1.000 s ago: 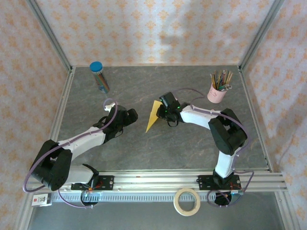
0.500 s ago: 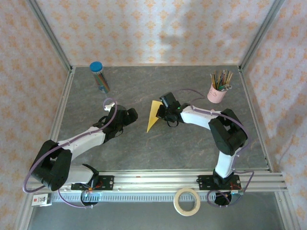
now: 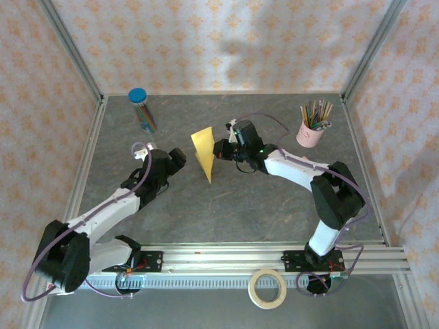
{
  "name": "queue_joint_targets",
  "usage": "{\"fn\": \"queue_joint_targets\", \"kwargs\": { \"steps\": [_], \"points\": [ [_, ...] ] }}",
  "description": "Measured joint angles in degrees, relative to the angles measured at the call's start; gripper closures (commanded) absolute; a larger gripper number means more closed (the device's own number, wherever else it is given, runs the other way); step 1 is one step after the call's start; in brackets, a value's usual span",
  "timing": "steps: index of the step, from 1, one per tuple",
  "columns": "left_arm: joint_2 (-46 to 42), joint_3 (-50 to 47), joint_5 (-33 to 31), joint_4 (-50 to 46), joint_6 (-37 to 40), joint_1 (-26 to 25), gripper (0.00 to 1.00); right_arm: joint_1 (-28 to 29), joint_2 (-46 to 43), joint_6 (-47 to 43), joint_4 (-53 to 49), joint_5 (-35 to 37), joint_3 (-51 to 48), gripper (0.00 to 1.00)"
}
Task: Fold a paper plane with a square sheet of paper (pick it up from the middle)
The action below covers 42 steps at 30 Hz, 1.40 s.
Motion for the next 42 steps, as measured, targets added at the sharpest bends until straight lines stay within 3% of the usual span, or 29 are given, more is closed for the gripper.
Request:
{"fn": "queue_joint_targets", "kwargs": {
  "steps": [7, 13, 23, 35, 42],
  "points": [
    [-1.51, -1.57, 0.90, 1.57, -0.83, 0.00, 0.04, -1.84, 1.75, 1.60, 7.98, -9.70, -6.08, 0.96],
    [4.09, -1.79, 6.10, 4.83, -1.07, 0.00, 0.07, -4.33, 4.81, 2.60, 10.45, -13.53, -9.53, 0.95],
    [15.50, -1.33, 15.23, 11.96, -2.54, -2.84, 0.14, -8.31, 6.25, 1.29, 7.21, -11.37, -10.56, 0.94],
    [27.67, 6.82, 19.41, 15.28, -2.49, -6.71, 0.39, -8.94, 7.21, 0.63, 3.39, -8.87, -10.56, 0.94],
    [32.44, 10.97, 19.96, 15.41, -2.27, -6.67, 0.43, -8.96, 7.41, 0.61, 2.60, -8.50, -10.56, 0.94]
  ]
}}
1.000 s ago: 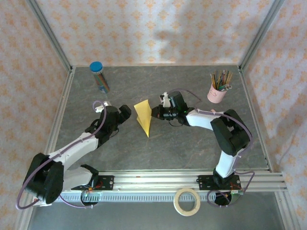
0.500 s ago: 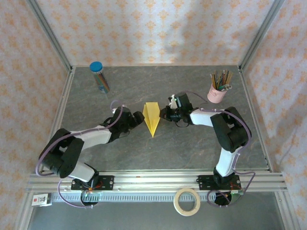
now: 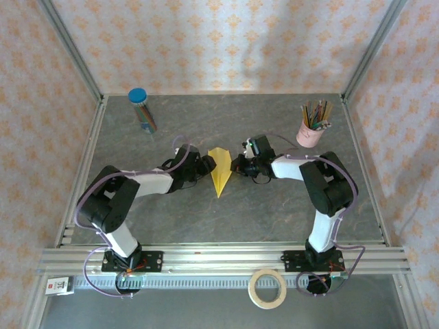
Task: Fold a paper plane with a square sheet of paper (pick it up from the middle)
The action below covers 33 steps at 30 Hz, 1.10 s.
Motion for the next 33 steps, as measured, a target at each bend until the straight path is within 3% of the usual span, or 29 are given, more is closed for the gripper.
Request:
{"fn": "queue_joint_targets", "kwargs": {
  "steps": [9, 18, 25, 28, 33],
  "points": [
    [3.19, 4.11, -1.73, -3.58, 0.48, -0.37, 0.61, -0.04, 1.22, 0.00, -0.52, 0.24, 0.02, 0.94],
    [3.19, 4.07, -3.02, -4.72, 1.11, -0.37, 0.89, -0.09, 1.40, 0.00, -0.96, 1.33, 0.02, 0.94],
    [2.25, 2.60, -3.32, -3.80, 1.29, -0.37, 0.97, -0.09, 1.40, -0.59, -2.12, 1.75, 0.87, 0.93],
    [1.66, 1.99, -3.28, -3.43, 1.27, -0.37, 0.97, -0.09, 1.40, -1.20, -3.43, 2.49, 1.79, 0.88],
    [1.57, 1.84, -2.97, -2.40, 1.25, -0.37, 0.97, -0.09, 0.68, -2.56, -5.64, 4.07, 3.30, 0.66]
  ]
}}
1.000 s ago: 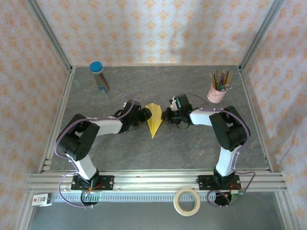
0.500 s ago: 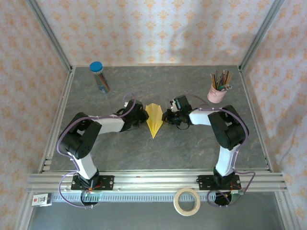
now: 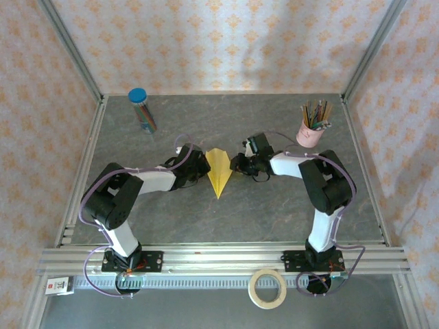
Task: Fold a paper plane with a square sheet of paper (pick it up from the middle)
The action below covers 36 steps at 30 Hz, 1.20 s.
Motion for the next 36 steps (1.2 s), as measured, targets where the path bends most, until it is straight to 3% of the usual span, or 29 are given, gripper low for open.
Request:
{"fn": "queue_joint_targets", "kwargs": {
  "steps": [7, 16, 36],
  "points": [
    [0.00, 0.00, 1.44, 1.01, -0.90, 0.00, 0.97, 1.77, -7.89, 0.24, -2.73, 5.33, -0.42, 0.49],
    [0.00, 0.00, 2.73, 1.29, -1.88, 0.00, 0.97, 10.23, -9.57, 2.16, -2.95, 6.64, -1.07, 0.41],
    [0.00, 0.00, 4.26, 1.64, -2.78, 0.00, 0.97, 12.94, -4.90, 1.27, -5.20, 6.64, -1.03, 0.49]
  ]
}}
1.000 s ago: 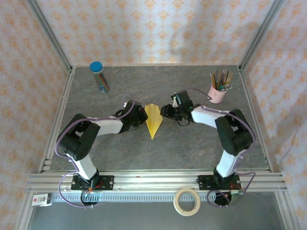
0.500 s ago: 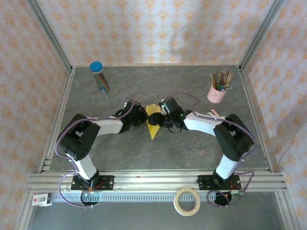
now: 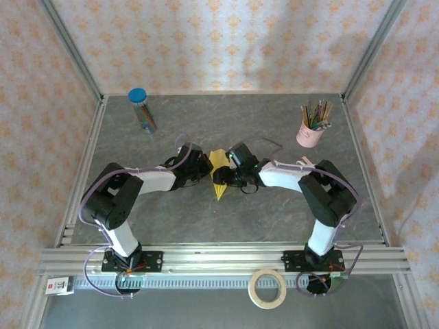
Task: Fold a paper plane with a square sheet of paper (pick it up from the middle)
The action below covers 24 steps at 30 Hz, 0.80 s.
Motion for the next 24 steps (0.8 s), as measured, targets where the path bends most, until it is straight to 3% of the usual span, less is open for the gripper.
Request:
{"fn": "queue_joint_targets", "kwargs": {
  "steps": [24],
  "points": [
    [0.00, -0.17, 1.86, 0.94, -0.63, 0.00, 0.95, 0.00, 2.08, 0.09, -2.36, 3.67, 2.21, 0.73]
  ]
}}
